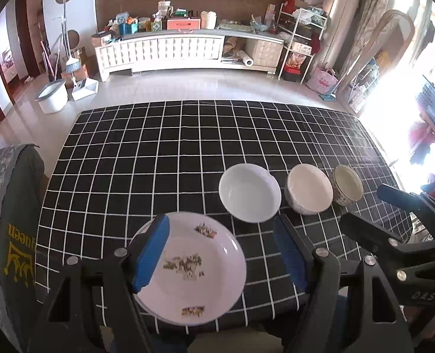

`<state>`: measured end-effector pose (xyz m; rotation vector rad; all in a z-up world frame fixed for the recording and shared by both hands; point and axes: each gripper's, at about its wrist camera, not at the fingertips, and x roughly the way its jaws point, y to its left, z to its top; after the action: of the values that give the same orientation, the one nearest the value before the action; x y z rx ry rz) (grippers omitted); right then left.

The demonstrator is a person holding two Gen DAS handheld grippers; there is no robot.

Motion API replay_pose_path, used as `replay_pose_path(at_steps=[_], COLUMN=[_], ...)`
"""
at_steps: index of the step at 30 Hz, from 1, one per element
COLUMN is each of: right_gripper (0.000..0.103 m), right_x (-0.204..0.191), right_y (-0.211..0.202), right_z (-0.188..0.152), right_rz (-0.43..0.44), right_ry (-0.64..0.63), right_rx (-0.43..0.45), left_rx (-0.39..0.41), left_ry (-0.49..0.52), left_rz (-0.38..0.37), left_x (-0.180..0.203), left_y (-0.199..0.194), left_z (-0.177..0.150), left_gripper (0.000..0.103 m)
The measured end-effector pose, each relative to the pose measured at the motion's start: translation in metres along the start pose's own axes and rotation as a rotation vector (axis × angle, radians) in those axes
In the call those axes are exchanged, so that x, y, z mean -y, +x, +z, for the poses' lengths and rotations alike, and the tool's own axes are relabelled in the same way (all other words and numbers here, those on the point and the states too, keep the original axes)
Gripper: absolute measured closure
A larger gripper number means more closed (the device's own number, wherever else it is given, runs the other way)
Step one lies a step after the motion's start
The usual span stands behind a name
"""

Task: Organize plates and bowls
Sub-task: 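Lift the left gripper up and away from the plate stack, then move the left gripper to the plain white bowl and grasp its rim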

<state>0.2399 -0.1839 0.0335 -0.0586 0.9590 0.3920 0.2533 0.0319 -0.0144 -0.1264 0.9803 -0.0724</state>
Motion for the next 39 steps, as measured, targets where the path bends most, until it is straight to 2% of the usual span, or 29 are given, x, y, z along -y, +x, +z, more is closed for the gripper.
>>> replay_pose_path(at_steps=[2,5,7,11,14,20,24,29,34,36,39], right_gripper=[0.008,0.008,0.008,0.008,0.008,0.009,0.026,0.032,0.047,0.050,0.055], right_x=[0.004,0.016,0.023,0.031,0.038,0.048,0.057,0.066,0.069,0.069,0.074], right_y=[0.008,0.028,0.041,0.069,0.095,0.133,0.159,0.183,0.194,0.197,0.202], right_z=[0.008,0.016,0.022,0.031,0.037,0.045,0.048,0.045,0.040,0.037,0.032], right_rz=[0.014,0.092,0.082,0.079,0.129,0.160,0.183,0.194,0.188,0.168,0.153], right_ry=[0.012,0.074,0.095,0.122,0.182,0.230,0.271,0.310,0.304,0.290,0.290], right_rx=[-0.012,-0.059,-0.081,-0.136,-0.202,-0.290,-0.366,-0.441,-0.466,-0.471,-0.484], left_rx=[0.003,-0.007,-0.017,-0.062,-0.106,-0.217,-0.271,-0.336,-0.358,-0.369,-0.388], left_ry=[-0.017,0.007,0.022,0.036,0.029,0.013,-0.015,-0.083,-0.129,-0.123,-0.120], left_rz=[-0.001,0.020,0.031,0.030,0.034,-0.002,-0.024,-0.066,-0.067,-0.069,-0.078], left_x=[-0.003,0.000,0.002,0.004,0.003,-0.004,-0.010,-0.019,-0.026,-0.026,-0.026], left_y=[0.009,0.025,0.034,0.058,0.080,0.123,0.147,0.175,0.194,0.201,0.207], left_z=[0.009,0.018,0.022,0.029,0.036,0.052,0.059,0.063,0.063,0.061,0.057], left_gripper=[0.032,0.032,0.032,0.032,0.032,0.032,0.032,0.032,0.033,0.042,0.045])
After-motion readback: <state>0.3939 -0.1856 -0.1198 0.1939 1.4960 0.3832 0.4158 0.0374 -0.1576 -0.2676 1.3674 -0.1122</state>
